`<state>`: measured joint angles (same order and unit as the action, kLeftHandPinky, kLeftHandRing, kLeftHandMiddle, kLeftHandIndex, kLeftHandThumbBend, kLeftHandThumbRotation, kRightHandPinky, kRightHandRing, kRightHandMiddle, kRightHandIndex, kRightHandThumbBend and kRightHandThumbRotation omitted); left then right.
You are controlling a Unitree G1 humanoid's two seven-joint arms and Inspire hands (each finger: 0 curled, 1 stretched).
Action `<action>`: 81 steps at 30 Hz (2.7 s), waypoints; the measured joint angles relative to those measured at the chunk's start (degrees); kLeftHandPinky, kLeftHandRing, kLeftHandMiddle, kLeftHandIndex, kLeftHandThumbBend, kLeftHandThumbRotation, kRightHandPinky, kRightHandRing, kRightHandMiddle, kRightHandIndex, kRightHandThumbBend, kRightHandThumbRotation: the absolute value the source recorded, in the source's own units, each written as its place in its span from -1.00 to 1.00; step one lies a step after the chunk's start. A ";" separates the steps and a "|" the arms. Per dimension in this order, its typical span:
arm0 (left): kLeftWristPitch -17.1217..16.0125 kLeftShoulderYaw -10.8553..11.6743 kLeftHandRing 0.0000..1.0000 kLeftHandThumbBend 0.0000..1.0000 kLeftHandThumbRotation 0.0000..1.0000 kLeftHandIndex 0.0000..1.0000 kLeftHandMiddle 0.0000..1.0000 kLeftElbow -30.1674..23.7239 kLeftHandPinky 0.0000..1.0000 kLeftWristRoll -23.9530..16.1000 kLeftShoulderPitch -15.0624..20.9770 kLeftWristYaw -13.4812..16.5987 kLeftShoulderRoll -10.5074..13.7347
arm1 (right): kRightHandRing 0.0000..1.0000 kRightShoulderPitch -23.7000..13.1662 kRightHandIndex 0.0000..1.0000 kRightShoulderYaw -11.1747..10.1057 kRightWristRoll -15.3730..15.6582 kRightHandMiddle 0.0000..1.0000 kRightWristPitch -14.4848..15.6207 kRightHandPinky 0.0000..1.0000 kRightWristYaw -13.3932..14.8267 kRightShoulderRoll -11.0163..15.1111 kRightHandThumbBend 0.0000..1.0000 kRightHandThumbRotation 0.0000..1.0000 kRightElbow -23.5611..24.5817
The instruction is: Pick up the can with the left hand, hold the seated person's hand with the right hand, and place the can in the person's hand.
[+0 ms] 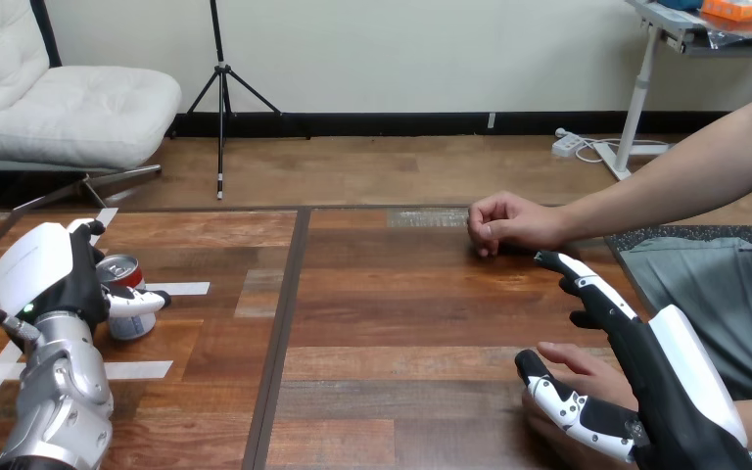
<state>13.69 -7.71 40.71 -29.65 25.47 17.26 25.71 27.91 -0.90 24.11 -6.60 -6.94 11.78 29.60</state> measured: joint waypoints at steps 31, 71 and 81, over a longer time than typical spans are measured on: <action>-0.66 -0.33 0.57 0.65 -0.63 0.66 0.66 5.85 0.30 0.00 3.74 0.94 -1.35 | 0.83 0.00 0.80 -0.25 0.07 0.88 0.00 0.65 -0.02 0.04 -0.33 -1.00 0.01; -3.18 -1.69 0.40 0.64 -0.68 0.74 0.57 12.30 0.17 -0.28 5.09 4.60 -1.38 | 0.85 0.05 0.81 -0.51 -0.11 0.88 -0.02 0.66 -0.15 0.10 -0.35 -1.00 0.13; -3.74 -1.71 0.39 0.64 -0.75 0.74 0.57 14.62 0.13 -0.07 6.11 5.02 -1.51 | 0.84 0.09 0.81 -0.89 -0.24 0.88 -0.02 0.66 -0.23 0.17 -0.35 -1.00 0.13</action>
<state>9.95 -9.43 55.33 -29.72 31.59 22.27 24.20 27.99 -1.80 23.87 -6.63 -7.18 11.95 29.73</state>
